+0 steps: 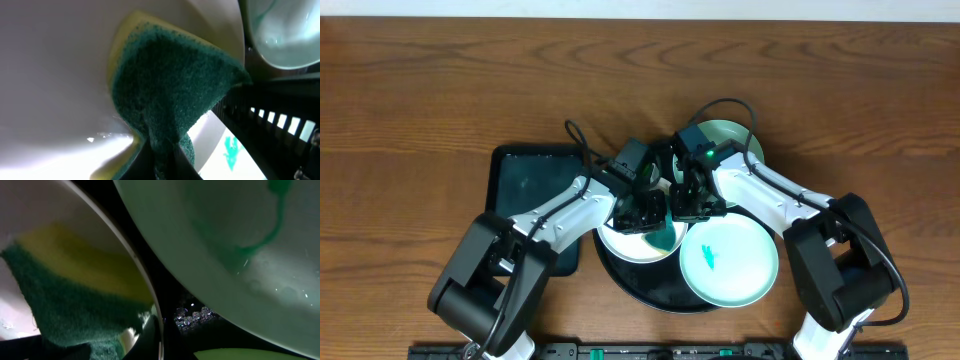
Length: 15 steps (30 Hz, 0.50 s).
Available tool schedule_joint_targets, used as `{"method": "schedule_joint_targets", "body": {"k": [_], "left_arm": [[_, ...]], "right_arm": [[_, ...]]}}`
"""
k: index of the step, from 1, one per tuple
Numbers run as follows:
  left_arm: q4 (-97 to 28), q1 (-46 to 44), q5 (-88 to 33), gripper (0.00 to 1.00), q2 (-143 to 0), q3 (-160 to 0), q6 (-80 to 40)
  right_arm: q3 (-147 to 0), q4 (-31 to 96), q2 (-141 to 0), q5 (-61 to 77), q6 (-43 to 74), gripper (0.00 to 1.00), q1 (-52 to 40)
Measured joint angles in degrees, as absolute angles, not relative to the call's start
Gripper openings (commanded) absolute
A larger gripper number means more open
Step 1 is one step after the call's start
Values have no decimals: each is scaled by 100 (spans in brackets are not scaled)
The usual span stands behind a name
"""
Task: Clean dirty plates on tray and stack at the side
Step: 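Scrub the white plate with the sponge while right gripper holds rim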
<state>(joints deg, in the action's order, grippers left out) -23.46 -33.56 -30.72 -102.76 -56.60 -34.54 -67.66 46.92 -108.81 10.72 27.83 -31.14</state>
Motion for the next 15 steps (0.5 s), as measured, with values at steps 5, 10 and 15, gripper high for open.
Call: {"method": "schedule_joint_targets", "body": {"k": [5,10,15], "left_arm": [[-2716,-3299,-2987,7,-10274,-5701,-3516],[-3225,-3205,-2565,7,-10221,-5798,-3430],[-3588,-3111,-1938,7,-10145,-5828,-3411]], "right_arm": [[-6766,4720,-10881,1133,2781,1,-3116],[-6766,4727,-10881,1199,2781,1,-3116],[-6766,4727,-10881,1216,2783,1,-3116]]}}
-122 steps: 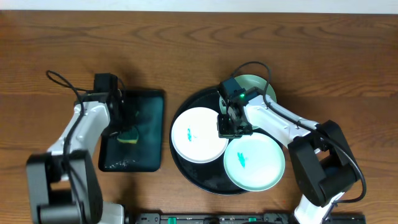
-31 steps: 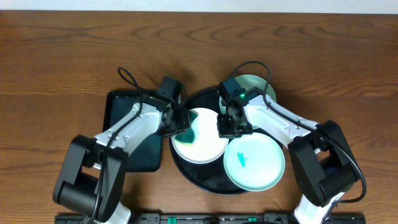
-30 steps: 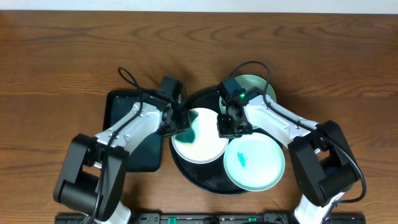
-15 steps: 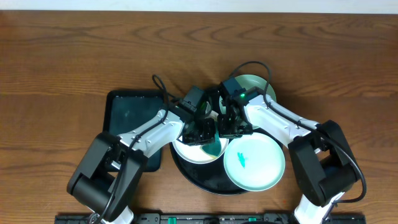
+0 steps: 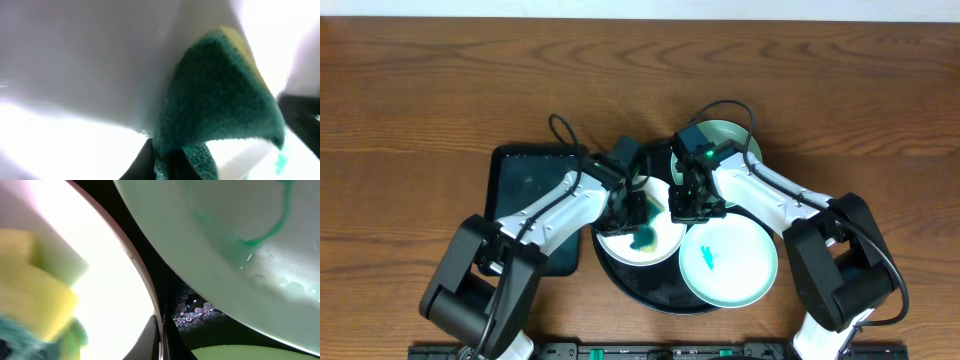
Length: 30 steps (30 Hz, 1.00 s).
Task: Clean dirty plates on tray and stack at the side
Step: 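Scrub the white plate with the sponge while right gripper holds rim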
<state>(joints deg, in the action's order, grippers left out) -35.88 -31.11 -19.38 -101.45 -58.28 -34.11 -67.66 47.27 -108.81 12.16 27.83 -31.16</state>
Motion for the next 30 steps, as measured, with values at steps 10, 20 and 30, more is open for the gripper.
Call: {"method": "schedule_joint_targets", "body": {"k": [10,20,30], "left_arm": [[-3905,-3133,-412,7,-10057,-5892,-3798],[-4189,-3129,812,7,-10156,-6095,-4285],[-3791,-3009,429,7,-10232,-6239,-4045]], "right_arm": [[-6766,4672,-10881,1389,2783,1,-3166],[-6766,4668,-10881,1439,2786,1,-3173],[-6766,4670,-10881,1474,2801,1,-3170]]}}
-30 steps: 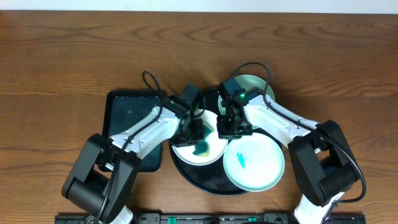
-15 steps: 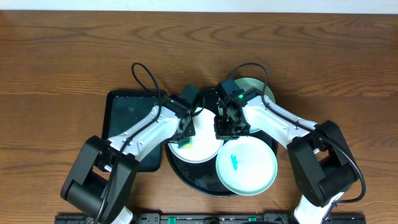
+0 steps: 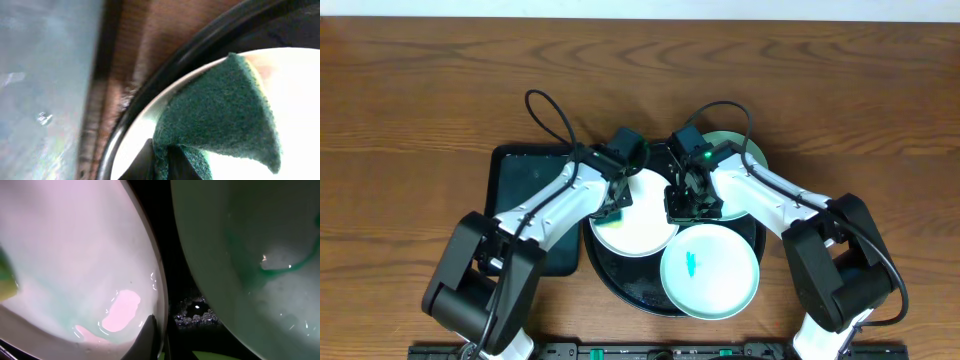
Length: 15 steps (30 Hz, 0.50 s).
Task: Clean dirty plates on tray and stack at the side
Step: 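Scrub the white plate with the sponge while right gripper holds rim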
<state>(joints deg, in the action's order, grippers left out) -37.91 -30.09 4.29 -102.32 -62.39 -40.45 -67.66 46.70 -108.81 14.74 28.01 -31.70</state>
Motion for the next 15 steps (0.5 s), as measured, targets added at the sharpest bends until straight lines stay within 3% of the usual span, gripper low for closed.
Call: {"method": "schedule_joint_targets", "body": {"k": [8,15], "left_arm": [[-3304,-3131,-880,7,-10243,-6243,-3647],[-3345,-3485,-1221,7,-10265,-6248,-3579]], "right_arm": [[-6766,4670,-10881,1437,2803,1,-3168],[-6766,4703,-10881,1297,2797,1,-3142]]}}
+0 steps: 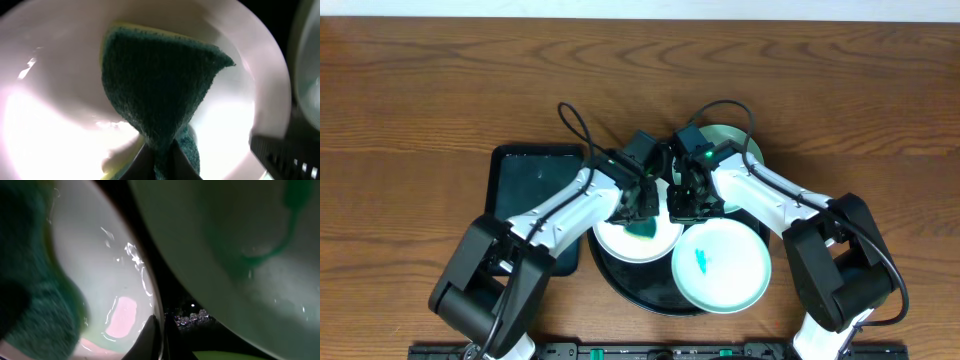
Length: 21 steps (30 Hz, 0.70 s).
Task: Clean dirty plates on tray and stack at the side
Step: 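Scrub the white plate with the sponge while right gripper holds rim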
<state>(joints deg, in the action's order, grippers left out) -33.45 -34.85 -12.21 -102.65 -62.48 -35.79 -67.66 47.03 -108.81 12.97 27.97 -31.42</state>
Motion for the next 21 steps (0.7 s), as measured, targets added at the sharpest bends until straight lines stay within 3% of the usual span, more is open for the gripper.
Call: {"method": "schedule_joint_targets", "body": {"k": [9,21], "left_arm": [[-3586,-3938,-1715,7,-10276,-6252,-3599],[-3454,-3896,-2259,7,-10309,-6239,-3573]], "right_arm": [[-6766,4753,-10881,1201,2722,1,-3122],[-6764,4807,-10881,1197,2626,1,-3070]]}}
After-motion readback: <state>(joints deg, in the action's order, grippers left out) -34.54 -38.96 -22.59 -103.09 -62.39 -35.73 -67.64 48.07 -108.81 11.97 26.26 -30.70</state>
